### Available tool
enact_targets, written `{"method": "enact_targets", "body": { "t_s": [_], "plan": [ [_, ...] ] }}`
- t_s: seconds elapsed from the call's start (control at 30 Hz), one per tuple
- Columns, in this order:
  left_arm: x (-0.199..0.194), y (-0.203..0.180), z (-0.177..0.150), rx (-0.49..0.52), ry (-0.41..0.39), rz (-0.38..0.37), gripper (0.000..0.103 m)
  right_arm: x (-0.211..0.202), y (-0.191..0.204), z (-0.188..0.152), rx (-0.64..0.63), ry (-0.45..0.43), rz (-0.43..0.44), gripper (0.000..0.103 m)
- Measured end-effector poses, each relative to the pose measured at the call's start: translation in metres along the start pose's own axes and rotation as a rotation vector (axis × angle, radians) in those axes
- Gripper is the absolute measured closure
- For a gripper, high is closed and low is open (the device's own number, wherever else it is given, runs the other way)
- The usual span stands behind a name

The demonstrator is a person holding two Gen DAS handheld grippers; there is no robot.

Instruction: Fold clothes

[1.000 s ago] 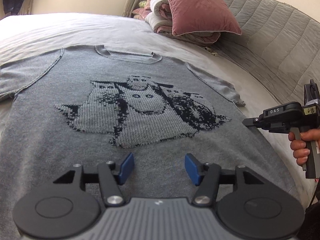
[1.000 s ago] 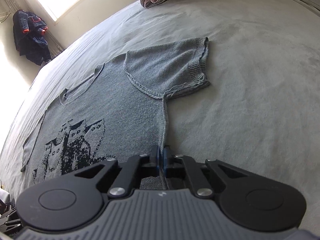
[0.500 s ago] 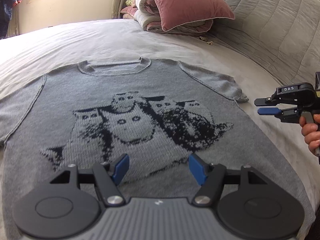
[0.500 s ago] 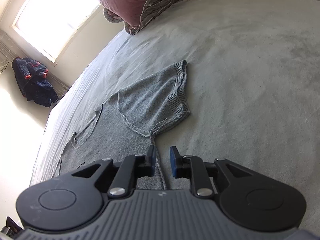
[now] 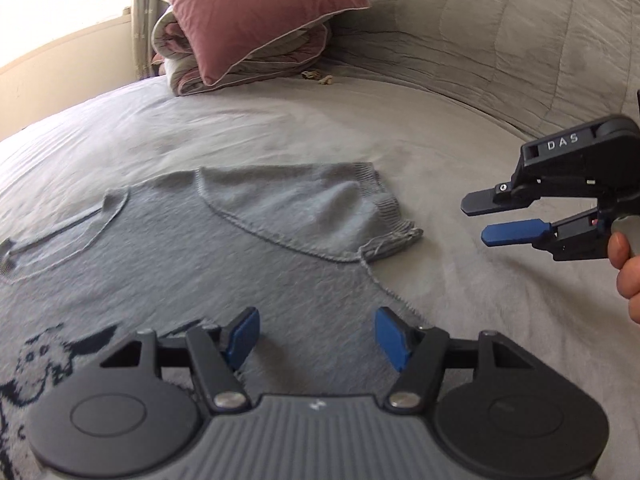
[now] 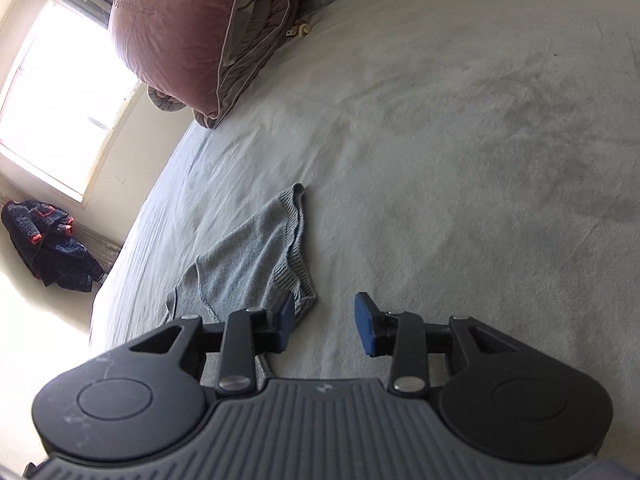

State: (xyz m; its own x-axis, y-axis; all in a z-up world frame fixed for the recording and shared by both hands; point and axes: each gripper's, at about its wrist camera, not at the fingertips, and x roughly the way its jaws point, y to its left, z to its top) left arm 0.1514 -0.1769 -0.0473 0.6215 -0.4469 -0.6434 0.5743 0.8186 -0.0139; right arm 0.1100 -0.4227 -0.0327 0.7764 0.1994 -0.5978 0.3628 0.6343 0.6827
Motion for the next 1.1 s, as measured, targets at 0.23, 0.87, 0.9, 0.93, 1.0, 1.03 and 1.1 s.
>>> {"method": "enact_targets", "body": {
  "t_s": [0.23,0.87,0.9,0.93,1.0,1.03,1.1],
  "plan": [
    [0.04,-0.04,0.027,0.085,-0.007,0.03,0.042,-0.002,-0.005,0.006,0.018,-0.004,-0.003,0.065],
    [0.097,-0.043,0.082,-0.157,0.047,0.075,0.097,-0.015,-0.016,0.015,0.075,-0.064,0.015,0.062],
    [0.096,-0.037,0.083,-0.194,0.044,0.073,0.097,-0.014,-0.016,0.015,0.078,-0.061,0.017,0.062],
    [0.095,-0.03,0.083,-0.23,0.042,0.071,0.098,-0.014,-0.015,0.014,0.077,-0.057,0.02,0.062],
    [0.085,-0.012,0.08,-0.317,0.01,0.062,0.098,-0.011,-0.012,0.013,0.064,-0.047,0.027,0.062],
    [0.08,-0.004,0.079,-0.354,-0.006,0.06,0.098,-0.01,-0.01,0.012,0.053,-0.042,0.031,0.062],
    [0.067,0.018,0.074,-0.443,-0.036,0.045,0.098,-0.007,-0.005,0.009,0.029,-0.024,0.042,0.062]
  ]
}}
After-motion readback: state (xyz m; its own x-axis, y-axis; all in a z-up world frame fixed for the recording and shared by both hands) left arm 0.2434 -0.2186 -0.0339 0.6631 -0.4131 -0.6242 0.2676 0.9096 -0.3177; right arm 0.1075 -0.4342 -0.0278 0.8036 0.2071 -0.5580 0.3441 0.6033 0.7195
